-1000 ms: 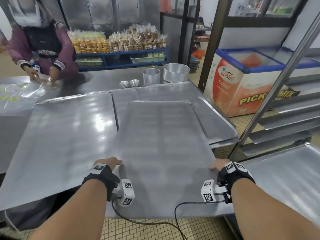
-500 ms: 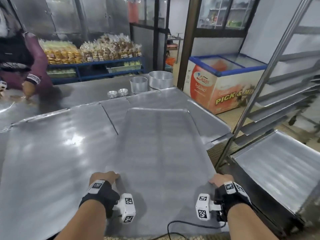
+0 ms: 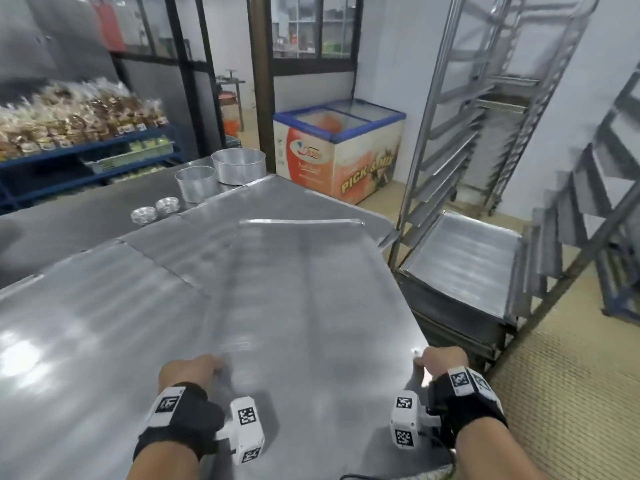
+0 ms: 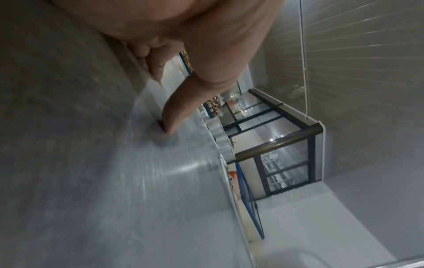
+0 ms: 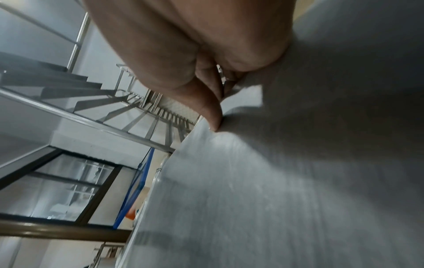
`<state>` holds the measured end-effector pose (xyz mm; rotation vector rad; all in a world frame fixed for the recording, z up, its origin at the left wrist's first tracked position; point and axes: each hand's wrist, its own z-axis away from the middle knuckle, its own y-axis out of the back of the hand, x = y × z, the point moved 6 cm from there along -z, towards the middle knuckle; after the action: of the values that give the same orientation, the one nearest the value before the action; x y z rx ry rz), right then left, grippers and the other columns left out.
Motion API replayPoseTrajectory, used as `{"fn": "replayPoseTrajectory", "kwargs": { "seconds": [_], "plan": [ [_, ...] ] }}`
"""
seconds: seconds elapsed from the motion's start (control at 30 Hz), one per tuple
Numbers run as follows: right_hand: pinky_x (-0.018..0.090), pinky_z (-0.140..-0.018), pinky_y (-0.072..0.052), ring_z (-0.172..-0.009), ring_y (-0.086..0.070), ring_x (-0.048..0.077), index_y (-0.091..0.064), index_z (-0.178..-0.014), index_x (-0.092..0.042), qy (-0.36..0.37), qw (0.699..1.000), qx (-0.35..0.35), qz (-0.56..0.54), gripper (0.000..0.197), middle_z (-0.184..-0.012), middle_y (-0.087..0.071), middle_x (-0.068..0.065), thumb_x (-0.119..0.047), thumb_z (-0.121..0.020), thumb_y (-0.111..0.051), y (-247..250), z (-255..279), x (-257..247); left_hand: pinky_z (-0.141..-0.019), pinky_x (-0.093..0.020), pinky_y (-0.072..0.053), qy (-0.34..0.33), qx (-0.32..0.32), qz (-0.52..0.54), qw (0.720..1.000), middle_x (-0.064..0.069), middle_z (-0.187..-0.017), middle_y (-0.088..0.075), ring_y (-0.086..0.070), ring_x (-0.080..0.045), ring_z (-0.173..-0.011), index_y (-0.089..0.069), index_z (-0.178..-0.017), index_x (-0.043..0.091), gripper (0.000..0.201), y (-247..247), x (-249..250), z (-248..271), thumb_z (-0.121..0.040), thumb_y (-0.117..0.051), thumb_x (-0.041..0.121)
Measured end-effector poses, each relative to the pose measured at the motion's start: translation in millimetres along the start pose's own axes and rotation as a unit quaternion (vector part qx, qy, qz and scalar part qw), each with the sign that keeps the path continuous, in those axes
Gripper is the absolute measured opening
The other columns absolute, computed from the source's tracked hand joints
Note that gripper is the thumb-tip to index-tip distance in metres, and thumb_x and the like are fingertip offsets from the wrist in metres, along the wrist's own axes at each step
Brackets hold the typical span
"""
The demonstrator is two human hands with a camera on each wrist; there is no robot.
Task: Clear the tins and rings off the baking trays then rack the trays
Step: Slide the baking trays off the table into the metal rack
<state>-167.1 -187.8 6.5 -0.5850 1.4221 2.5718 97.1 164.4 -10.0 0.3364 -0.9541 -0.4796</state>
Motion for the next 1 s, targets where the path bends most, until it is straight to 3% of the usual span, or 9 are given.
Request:
{"fn": "replayPoseTrajectory", "kwargs": {
  "seconds": [0.1, 0.33, 0.47, 0.57, 0.67, 0.7, 0.77, 0.9, 1.0],
  "plan": [
    [0.024, -0.079, -0.035, -0.124, -0.056, 0.024, -0.057, -0.132, -0.019, -0.019, 0.999, 0.04, 0.001, 0.037, -0.132, -0.061, 0.005, -0.026, -0.1, -0.041, 9, 9, 25, -0.068, -0.035, -0.046, -0.029, -0.023, -0.023, 0.999, -0.019, -0.085, -0.068, -0.06, -0.033, -0.072, -0.067, -0.076, -0.007, 0.024, -13, 10, 2, -0.068, -0.081, 0.01],
    [0.024, -0.094, -0.042, -0.124, -0.055, 0.023, -0.059, -0.13, -0.019, -0.081, 0.985, 0.131, -0.078, 0.037, -0.133, -0.059, 0.005, -0.03, -0.102, -0.038, 45, 41, 79, -0.062, -0.03, -0.043, -0.081, -0.084, -0.054, 0.992, -0.012, -0.083, -0.064, -0.053, -0.027, -0.068, -0.068, -0.089, -0.009, 0.027, -63, 34, 13, -0.073, -0.079, 0.01],
    [0.021, -0.083, -0.042, -0.119, -0.059, 0.02, -0.062, -0.126, -0.018, -0.093, 0.977, 0.147, -0.12, 0.036, -0.127, -0.064, 0.001, -0.029, -0.101, -0.039, 57, 45, 113, -0.065, -0.031, -0.044, -0.102, -0.099, -0.081, 0.987, -0.016, -0.086, -0.069, -0.056, -0.028, -0.07, -0.068, -0.08, -0.006, 0.018, -96, 50, 25, -0.074, -0.077, 0.009],
    [0.017, -0.078, -0.046, -0.121, -0.058, 0.023, -0.063, -0.126, -0.015, -0.134, 0.954, 0.167, -0.21, 0.033, -0.129, -0.063, 0.003, -0.022, -0.099, -0.046, 69, 51, 135, -0.061, -0.029, -0.039, -0.1, -0.132, -0.086, 0.982, -0.013, -0.078, -0.062, -0.053, -0.028, -0.065, -0.068, -0.089, -0.008, 0.023, -121, 63, 41, -0.079, -0.076, 0.011],
    [0.022, -0.087, -0.048, -0.113, -0.061, 0.019, -0.06, -0.101, -0.029, -0.176, 0.938, 0.153, -0.255, 0.015, -0.113, -0.065, 0.002, -0.021, -0.097, -0.048, 75, 57, 157, -0.068, -0.032, -0.052, -0.105, -0.161, -0.07, 0.979, -0.012, -0.08, -0.067, -0.061, -0.025, -0.067, -0.066, -0.087, -0.009, 0.036, -149, 77, 51, -0.066, -0.083, 0.014],
    [0.022, -0.077, -0.05, -0.099, -0.063, 0.019, -0.056, -0.092, -0.023, -0.194, 0.917, 0.151, -0.313, 0.006, -0.102, -0.062, 0.006, -0.019, -0.095, -0.053, 76, 53, 167, -0.073, -0.037, -0.058, -0.109, -0.157, -0.066, 0.979, -0.014, -0.079, -0.071, -0.065, -0.026, -0.069, -0.068, -0.085, -0.011, 0.037, -159, 82, 49, -0.06, -0.083, 0.013],
    [0.019, -0.053, -0.041, -0.067, -0.052, 0.016, -0.052, -0.083, -0.012, -0.165, 0.93, 0.178, -0.277, 0.012, -0.088, -0.055, 0.007, -0.014, -0.091, -0.061, 82, 45, 179, -0.076, -0.037, -0.057, -0.126, -0.159, -0.103, 0.974, -0.016, -0.081, -0.074, -0.067, -0.028, -0.072, -0.072, -0.084, -0.008, 0.03, -180, 92, 49, -0.065, -0.081, 0.013],
    [0.018, -0.048, -0.036, -0.075, -0.059, 0.023, -0.05, -0.066, -0.016, -0.217, 0.916, 0.165, -0.295, 0.027, -0.09, -0.06, 0.012, -0.011, -0.09, -0.061, 88, 27, 203, -0.078, -0.031, -0.054, -0.148, -0.183, -0.129, 0.963, -0.013, -0.087, -0.068, -0.062, -0.026, -0.079, -0.064, -0.074, -0.001, 0.02, -219, 114, 59, -0.076, -0.076, 0.014],
    [0.016, -0.034, -0.036, -0.065, -0.06, 0.029, -0.064, -0.08, 0.009, -0.258, 0.895, 0.146, -0.334, 0.013, -0.066, -0.058, 0.015, 0.0, -0.087, -0.059, 95, 16, 213, -0.075, -0.029, -0.051, -0.151, -0.189, -0.155, 0.958, -0.016, -0.088, -0.067, -0.06, -0.031, -0.076, -0.055, -0.067, -0.002, 0.024, -243, 127, 64, -0.076, -0.076, 0.007]
  ]
}}
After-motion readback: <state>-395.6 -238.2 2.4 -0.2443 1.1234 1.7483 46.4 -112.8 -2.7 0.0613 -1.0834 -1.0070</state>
